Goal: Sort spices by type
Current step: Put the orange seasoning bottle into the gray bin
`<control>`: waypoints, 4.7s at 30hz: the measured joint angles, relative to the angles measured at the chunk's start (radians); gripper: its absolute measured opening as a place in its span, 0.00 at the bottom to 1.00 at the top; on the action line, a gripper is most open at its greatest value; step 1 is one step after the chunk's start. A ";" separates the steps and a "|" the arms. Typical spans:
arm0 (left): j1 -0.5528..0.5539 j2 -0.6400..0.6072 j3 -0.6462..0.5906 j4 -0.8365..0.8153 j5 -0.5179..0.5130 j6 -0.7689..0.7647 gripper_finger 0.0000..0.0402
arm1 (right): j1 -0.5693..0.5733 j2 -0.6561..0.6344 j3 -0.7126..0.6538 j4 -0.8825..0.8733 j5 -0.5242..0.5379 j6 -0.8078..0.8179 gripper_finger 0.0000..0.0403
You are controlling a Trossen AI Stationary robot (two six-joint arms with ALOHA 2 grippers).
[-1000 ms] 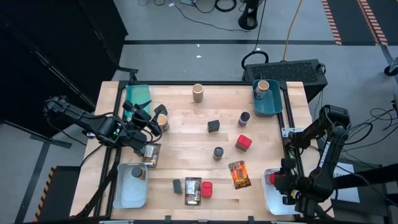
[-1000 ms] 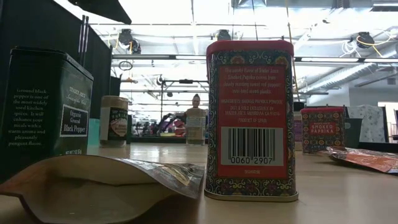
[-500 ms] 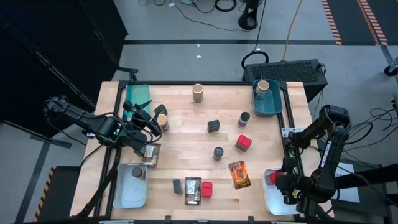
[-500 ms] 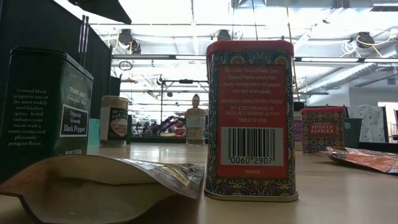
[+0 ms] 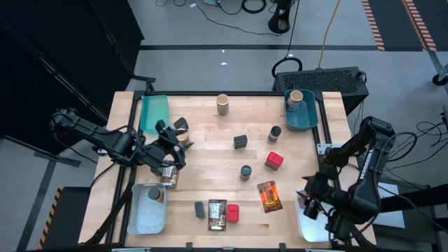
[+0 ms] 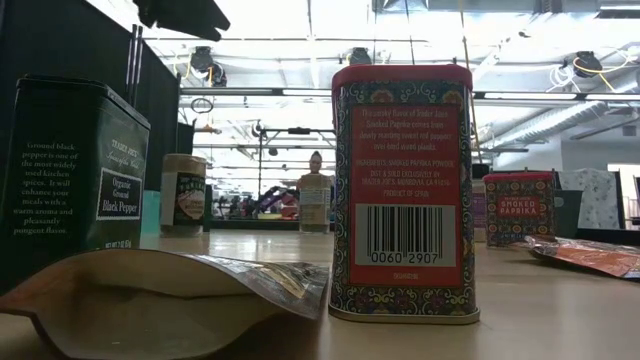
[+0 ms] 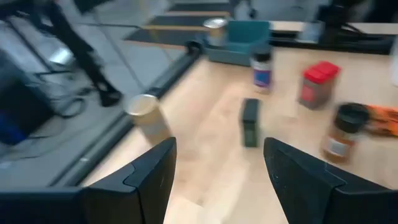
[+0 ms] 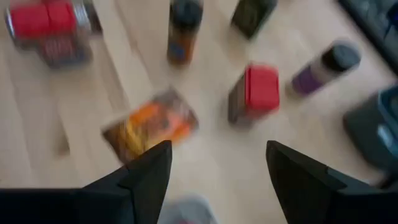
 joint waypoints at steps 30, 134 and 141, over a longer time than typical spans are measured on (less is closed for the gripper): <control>0.050 0.349 0.001 0.631 0.509 0.319 0.61 | -0.367 -0.162 0.006 0.197 0.525 -0.652 0.54; 0.205 0.844 0.303 0.838 0.665 0.435 0.70 | -0.796 -0.352 0.005 0.674 0.245 -1.182 0.54; 0.183 0.833 0.303 0.721 0.665 0.468 0.70 | -0.849 -0.356 -0.016 0.896 0.048 -1.410 0.54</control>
